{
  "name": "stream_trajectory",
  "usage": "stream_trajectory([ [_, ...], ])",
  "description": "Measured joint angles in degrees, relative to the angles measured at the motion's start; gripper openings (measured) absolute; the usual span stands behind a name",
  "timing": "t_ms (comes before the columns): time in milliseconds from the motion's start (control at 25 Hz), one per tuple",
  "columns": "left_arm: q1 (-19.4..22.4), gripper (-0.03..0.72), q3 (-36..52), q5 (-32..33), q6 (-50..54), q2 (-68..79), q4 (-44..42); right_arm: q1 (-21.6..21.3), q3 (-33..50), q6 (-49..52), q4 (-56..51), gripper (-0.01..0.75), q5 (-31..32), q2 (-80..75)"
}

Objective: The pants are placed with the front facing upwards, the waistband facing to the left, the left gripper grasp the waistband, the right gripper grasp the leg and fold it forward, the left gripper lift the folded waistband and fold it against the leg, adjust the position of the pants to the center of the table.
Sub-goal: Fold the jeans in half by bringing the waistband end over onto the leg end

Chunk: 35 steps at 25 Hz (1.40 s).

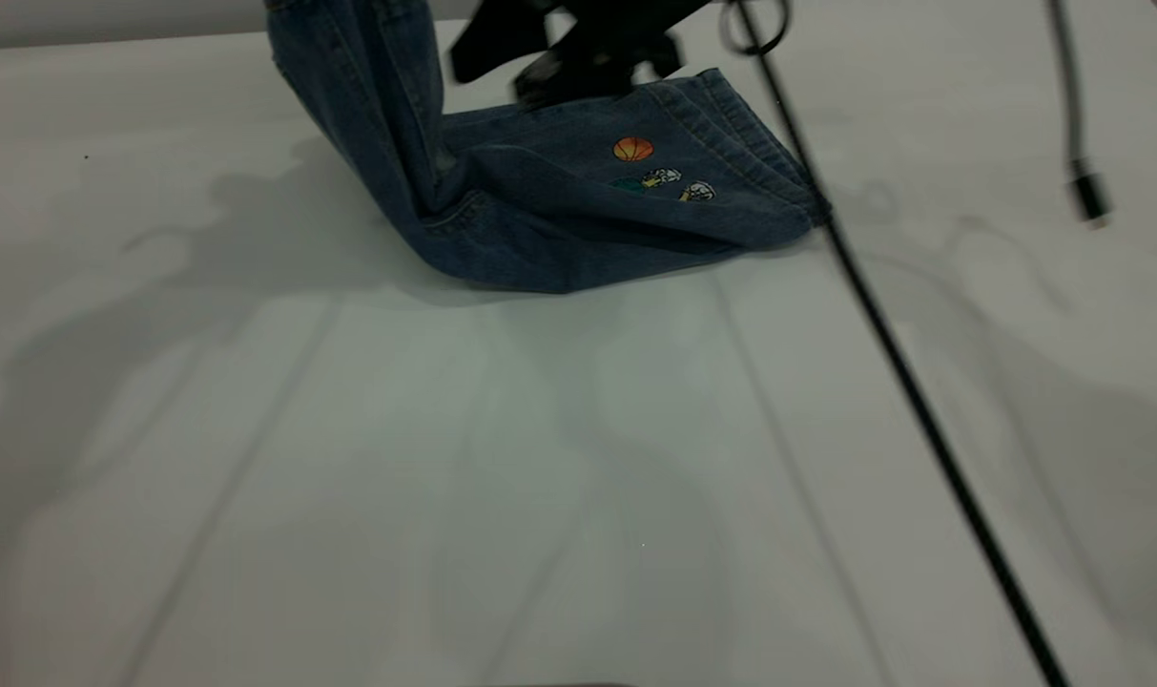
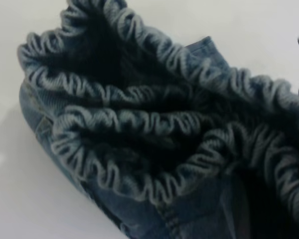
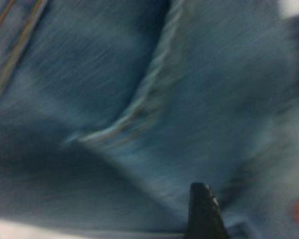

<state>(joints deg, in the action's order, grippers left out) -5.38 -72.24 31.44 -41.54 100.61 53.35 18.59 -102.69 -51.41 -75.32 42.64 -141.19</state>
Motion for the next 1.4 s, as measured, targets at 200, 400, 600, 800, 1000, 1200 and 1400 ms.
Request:
stream_trajectory([
  [200,-4.01,0.093,0.17,-4.04,-0.73,-1.13,-0.04,0.15,0.0,2.45,4.4,0.385,-0.82,-2.76],
  [400,-8.43,0.093,0.17,-6.28,-0.92,-1.24,-0.04,2.26,0.0,4.01,5.52,0.385,0.84,-5.55],
  [600,-10.89,0.093,0.17,-8.56,-0.99,-1.24,0.13,-0.03,0.0,4.12,9.09,0.385,3.27,-1.5],
  [800,-12.51,0.093,0.17,-9.71,-1.01,-0.48,0.38,-8.21,0.0,4.38,10.18,0.385,3.47,6.74],
  [1000,-15.93,0.093,0.17,-12.68,-1.24,5.78,0.81,-13.4,0.0,4.53,10.62,0.385,6.2,14.84],
  [1200,-19.17,0.093,-0.33,-18.3,-1.24,14.07,1.46,-14.27,0.0,4.53,10.73,0.385,9.57,21.77],
  [1400,-20.93,0.097,-4.88,-19.1,-1.24,22.45,1.78,-14.27,0.0,4.53,11.31,0.385,11.32,25.6],
])
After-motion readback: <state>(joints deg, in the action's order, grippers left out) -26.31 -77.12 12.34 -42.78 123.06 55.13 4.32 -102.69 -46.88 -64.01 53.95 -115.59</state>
